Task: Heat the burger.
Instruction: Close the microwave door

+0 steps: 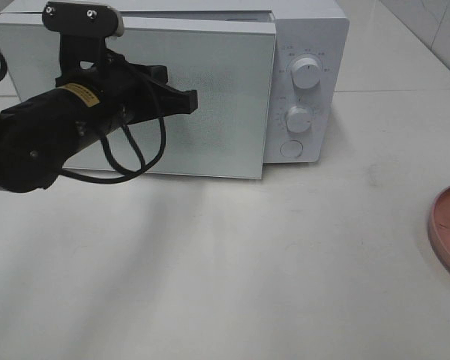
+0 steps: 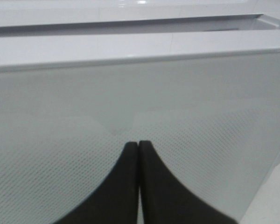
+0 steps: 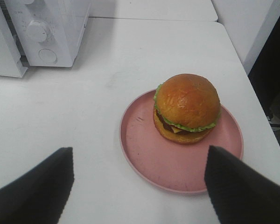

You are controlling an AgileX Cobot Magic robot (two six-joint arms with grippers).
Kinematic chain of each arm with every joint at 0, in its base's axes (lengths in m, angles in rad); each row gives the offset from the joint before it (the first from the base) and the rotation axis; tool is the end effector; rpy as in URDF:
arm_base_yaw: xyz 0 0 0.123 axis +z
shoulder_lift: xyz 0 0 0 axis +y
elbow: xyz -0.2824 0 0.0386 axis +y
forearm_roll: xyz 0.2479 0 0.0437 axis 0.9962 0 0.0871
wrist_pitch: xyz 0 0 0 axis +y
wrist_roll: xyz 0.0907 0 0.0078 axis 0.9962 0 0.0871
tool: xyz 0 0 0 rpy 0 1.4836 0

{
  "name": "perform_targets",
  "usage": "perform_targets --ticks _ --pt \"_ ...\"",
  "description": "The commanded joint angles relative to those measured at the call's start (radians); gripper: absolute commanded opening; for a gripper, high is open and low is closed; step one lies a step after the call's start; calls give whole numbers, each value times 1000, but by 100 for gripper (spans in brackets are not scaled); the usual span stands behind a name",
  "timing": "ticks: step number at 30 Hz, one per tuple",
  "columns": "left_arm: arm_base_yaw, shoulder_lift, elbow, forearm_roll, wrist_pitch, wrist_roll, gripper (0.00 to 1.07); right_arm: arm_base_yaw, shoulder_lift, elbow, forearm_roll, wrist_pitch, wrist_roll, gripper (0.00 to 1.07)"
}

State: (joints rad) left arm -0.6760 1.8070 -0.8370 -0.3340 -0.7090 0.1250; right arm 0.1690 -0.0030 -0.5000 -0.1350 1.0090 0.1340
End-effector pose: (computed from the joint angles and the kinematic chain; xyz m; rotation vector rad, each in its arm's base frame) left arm 0.2984 -0.2144 0.1908 0.3263 1.7546 -0.3943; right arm -0.0019 -0.0108 0.2820 -0.0324 1.9825 0.0364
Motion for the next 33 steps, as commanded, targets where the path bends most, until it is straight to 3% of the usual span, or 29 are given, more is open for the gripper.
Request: perform_targets --ticks 1,13,18,25,33 --pt "-6 33 -58 -9 18 5 0 -5 -33 0 -4 -11 -11 75" --pt "-6 126 -213 -28 77 6 0 -5 -33 0 -4 -11 -11 75" --pt "21 172 -322 -38 152 10 0 -5 -33 0 -4 -11 -11 75" --pt "11 151 -323 -37 229 32 0 -5 -33 0 -4 -11 -11 75" --pt "-15 47 -230 -43 460 46 0 -5 -33 0 -4 -11 -11 75"
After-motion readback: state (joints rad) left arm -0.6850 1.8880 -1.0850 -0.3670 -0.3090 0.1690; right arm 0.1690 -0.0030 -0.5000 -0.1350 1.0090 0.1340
